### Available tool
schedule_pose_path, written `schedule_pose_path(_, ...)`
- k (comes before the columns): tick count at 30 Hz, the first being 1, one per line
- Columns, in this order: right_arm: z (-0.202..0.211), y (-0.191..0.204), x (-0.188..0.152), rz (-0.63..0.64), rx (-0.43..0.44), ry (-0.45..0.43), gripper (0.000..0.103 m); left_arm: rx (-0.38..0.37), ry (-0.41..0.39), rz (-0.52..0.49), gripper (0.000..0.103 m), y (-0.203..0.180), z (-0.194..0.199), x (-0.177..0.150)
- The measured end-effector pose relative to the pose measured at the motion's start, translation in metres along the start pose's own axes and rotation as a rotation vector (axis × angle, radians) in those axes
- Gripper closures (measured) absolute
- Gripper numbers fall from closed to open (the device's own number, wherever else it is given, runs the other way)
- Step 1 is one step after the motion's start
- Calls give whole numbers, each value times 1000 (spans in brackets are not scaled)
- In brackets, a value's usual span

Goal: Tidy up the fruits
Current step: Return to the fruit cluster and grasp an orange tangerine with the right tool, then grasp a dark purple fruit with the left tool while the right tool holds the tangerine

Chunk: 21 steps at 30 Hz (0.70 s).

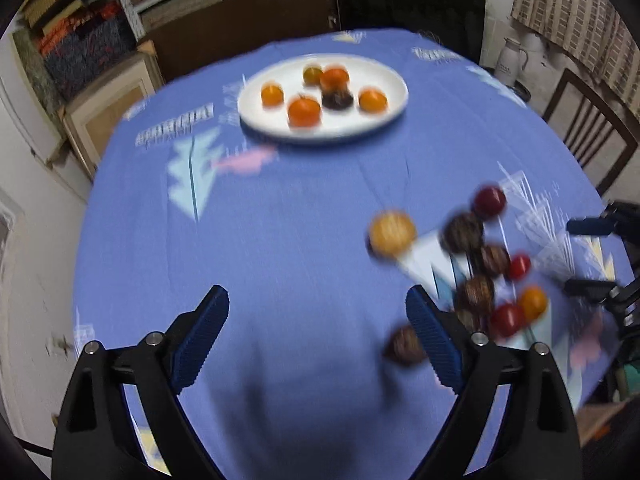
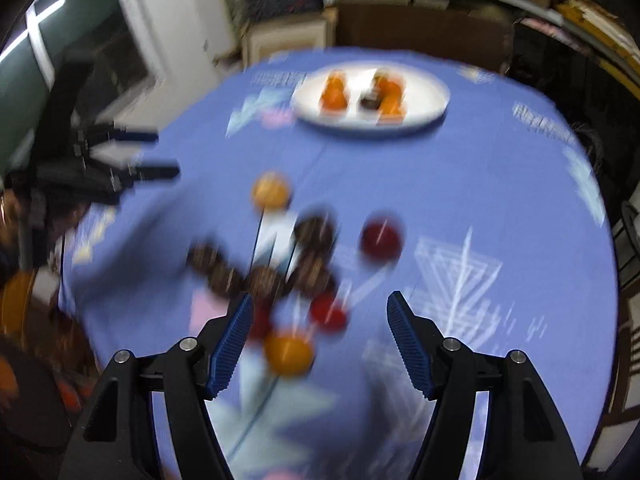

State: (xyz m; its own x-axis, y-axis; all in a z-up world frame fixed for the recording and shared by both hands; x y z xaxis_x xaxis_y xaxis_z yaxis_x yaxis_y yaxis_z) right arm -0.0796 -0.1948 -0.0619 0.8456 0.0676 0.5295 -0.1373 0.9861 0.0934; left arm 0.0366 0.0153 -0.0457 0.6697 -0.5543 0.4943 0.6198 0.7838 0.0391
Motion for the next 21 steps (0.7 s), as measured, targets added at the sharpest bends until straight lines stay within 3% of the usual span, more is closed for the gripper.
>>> schedule_pose_path(3,-18,16,-24,57,-24,66,34,-28,47,38,15,0,-3,-28)
schedule_pose_path(7,-37,26,-28,65,-28,88,35,-54,90,20,15,-11,-12,-54)
schedule_pose_path(9,-42,28,-27,68,-32,99,46,-69,97,-2,15,-17,-17,-59)
schedule_pose_path(10,-45,30,-27,80,-37,111,65,-74,100,-12,15,-20,-21,-59)
schedule_pose_path(15,-41,27,-28,58,-23,141,65,-112,98,-60,15,-32,-41,-52)
schedule_pose_path(21,-27,8,-37,-67,-14,147,65,-135,97,-148,15,-46,-61,-46)
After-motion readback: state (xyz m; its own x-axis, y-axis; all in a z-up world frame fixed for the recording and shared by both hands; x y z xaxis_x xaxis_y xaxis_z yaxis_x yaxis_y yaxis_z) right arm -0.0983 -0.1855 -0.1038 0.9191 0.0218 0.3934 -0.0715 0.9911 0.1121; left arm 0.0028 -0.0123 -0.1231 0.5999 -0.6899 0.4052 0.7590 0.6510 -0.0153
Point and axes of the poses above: each gripper's, at about its wrist camera, not at the fingertips, and z roughly against the way its jaws point, y to its left, x to its top, the point moved 1 cm from there along -z, roughly the way its jaws point, and after that the axes turned 4 degrees about -x, right-handed, at the moved point
